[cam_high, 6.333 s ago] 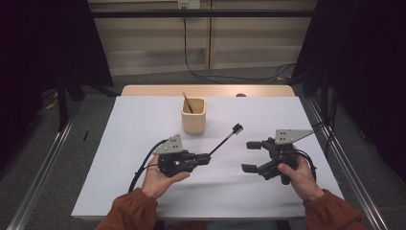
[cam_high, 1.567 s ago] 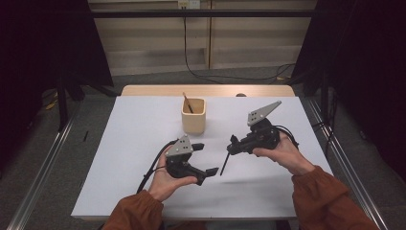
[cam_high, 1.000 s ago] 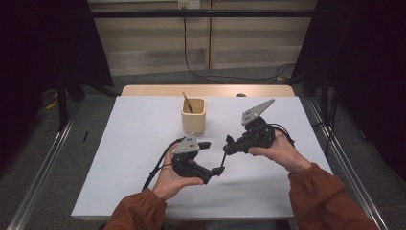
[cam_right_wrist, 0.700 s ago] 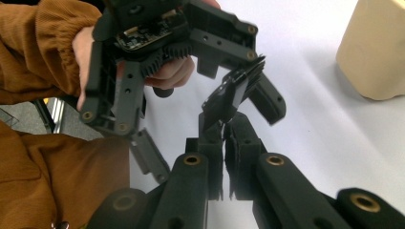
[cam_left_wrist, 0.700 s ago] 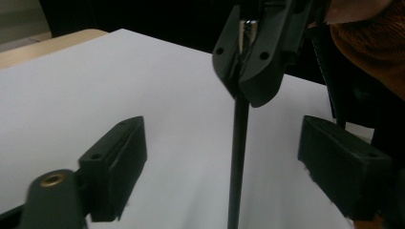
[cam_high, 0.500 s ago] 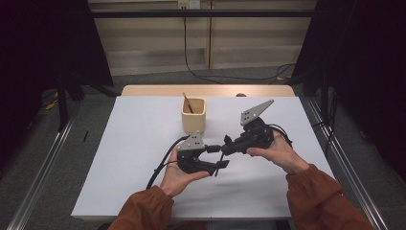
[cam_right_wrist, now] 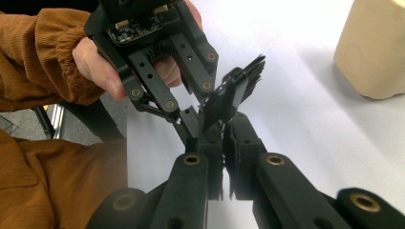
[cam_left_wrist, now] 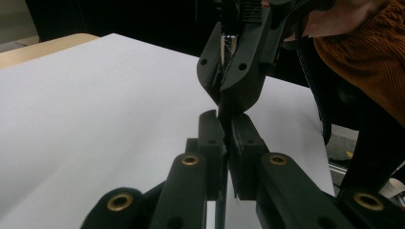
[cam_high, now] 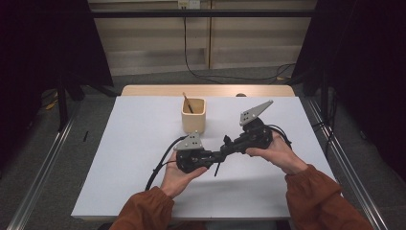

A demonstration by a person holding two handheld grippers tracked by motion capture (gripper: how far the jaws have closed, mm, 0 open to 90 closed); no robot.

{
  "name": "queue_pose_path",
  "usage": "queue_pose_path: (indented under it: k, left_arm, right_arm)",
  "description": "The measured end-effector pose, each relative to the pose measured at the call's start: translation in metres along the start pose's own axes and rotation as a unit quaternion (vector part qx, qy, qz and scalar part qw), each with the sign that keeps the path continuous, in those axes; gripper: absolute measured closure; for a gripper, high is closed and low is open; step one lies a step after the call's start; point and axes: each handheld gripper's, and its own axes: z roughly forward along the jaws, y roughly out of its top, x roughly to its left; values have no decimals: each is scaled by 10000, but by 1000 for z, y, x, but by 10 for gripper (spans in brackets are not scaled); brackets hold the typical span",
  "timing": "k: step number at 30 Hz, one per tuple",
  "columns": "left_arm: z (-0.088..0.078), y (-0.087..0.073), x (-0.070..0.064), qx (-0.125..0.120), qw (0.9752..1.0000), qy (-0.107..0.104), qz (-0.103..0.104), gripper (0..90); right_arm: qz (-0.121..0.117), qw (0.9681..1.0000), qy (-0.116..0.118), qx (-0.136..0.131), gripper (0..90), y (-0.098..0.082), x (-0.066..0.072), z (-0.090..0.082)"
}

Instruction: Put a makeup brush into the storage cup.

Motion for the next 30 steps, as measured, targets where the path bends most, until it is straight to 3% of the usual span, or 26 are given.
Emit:
queue_pose_path:
  k: [14, 21, 30]
  left_arm:
    - [-1, 0, 1, -41, 10000, -18, 6, 857]
    - [-6, 1, 3, -32, 10000, 26, 9, 857]
    - [-8, 2, 3, -65, 9999, 122, 29, 857]
  right_arm:
    - [-19, 9997, 23, -234, 833, -3, -1, 0]
    - [25, 9989, -90, -468, 694, -5, 0, -7]
    - [35, 9973, -334, -648, 398, -10, 1, -5]
